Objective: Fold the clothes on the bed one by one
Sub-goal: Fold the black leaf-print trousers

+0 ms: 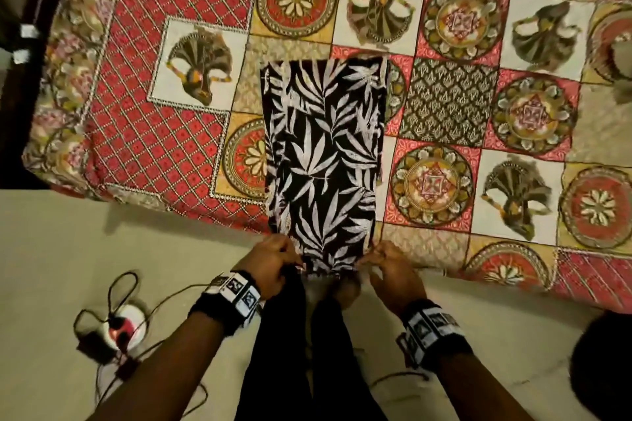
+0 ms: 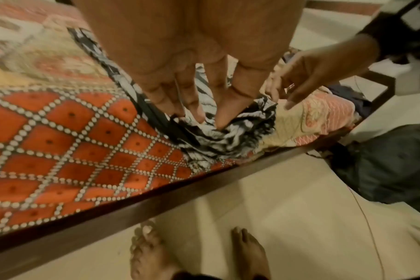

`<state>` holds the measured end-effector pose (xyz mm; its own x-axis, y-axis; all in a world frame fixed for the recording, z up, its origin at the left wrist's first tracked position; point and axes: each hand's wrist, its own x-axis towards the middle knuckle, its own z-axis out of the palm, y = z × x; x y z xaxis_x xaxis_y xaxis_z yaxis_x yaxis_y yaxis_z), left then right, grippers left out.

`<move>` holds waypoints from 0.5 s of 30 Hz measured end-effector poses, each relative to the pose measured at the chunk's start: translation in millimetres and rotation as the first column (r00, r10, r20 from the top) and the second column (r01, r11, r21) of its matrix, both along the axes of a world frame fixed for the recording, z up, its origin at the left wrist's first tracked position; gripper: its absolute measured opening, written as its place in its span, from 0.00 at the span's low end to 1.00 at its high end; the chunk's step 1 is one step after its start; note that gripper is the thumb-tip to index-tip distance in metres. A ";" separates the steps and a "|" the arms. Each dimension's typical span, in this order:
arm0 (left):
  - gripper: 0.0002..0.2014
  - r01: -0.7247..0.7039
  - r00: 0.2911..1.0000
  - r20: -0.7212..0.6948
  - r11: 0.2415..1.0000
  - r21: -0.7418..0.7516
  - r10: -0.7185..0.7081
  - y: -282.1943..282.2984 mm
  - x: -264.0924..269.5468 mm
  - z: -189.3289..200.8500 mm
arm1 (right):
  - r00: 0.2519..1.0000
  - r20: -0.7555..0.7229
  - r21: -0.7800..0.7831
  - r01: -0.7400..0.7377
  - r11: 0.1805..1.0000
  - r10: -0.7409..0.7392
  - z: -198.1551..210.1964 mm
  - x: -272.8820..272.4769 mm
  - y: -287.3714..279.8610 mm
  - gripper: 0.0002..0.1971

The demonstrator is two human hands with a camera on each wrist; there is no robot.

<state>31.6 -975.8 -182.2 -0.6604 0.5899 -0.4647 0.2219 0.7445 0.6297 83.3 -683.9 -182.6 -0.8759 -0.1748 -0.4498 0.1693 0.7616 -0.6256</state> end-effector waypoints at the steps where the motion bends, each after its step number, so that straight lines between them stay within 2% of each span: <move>1: 0.26 0.007 1.000 0.019 1.000 -0.017 -0.007 0.4 8.2 -3.4 | 0.998 -0.047 0.029 -0.029 0.999 0.030 -1.9 4.7 -0.3 0.13; 3: 0.26 -0.031 1.000 0.007 0.999 -0.022 0.031 1.5 20.0 -5.1 | 0.998 -0.063 0.045 -0.020 0.999 0.023 1.4 9.4 -0.9 0.15; 6: 0.20 -0.155 0.977 -0.155 0.987 -0.045 0.147 8.8 14.4 3.2 | 0.993 -0.111 0.110 0.044 0.993 -0.032 16.9 -5.3 -6.4 0.17; 9: 0.26 -0.248 0.937 -0.283 0.960 -0.129 0.204 22.7 -7.5 7.1 | 0.970 -0.240 0.195 0.021 0.981 0.027 29.1 -38.4 -30.1 0.17; 11: 0.28 -0.266 0.928 -0.310 0.949 -0.167 0.206 35.2 -33.7 -2.1 | 0.950 -0.296 0.213 -0.032 0.976 0.096 21.1 -68.0 -53.8 0.23; 13: 0.29 -0.259 0.937 -0.288 0.946 -0.192 0.198 48.2 -63.9 -22.8 | 0.961 -0.257 0.199 -0.050 0.979 0.101 0.0 -97.4 -76.3 0.32; 15: 0.30 -0.272 0.934 -0.293 0.940 -0.204 0.206 55.6 -89.2 -47.7 | 0.980 -0.192 0.196 -0.020 0.980 0.058 -29.6 -118.2 -87.2 0.33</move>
<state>-57.6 -920.2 -229.9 -0.8854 0.2930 -0.3608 0.1517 0.9159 0.3716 -35.0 -771.1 -212.2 -0.9443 -0.1378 -0.2987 0.0259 0.8741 -0.4851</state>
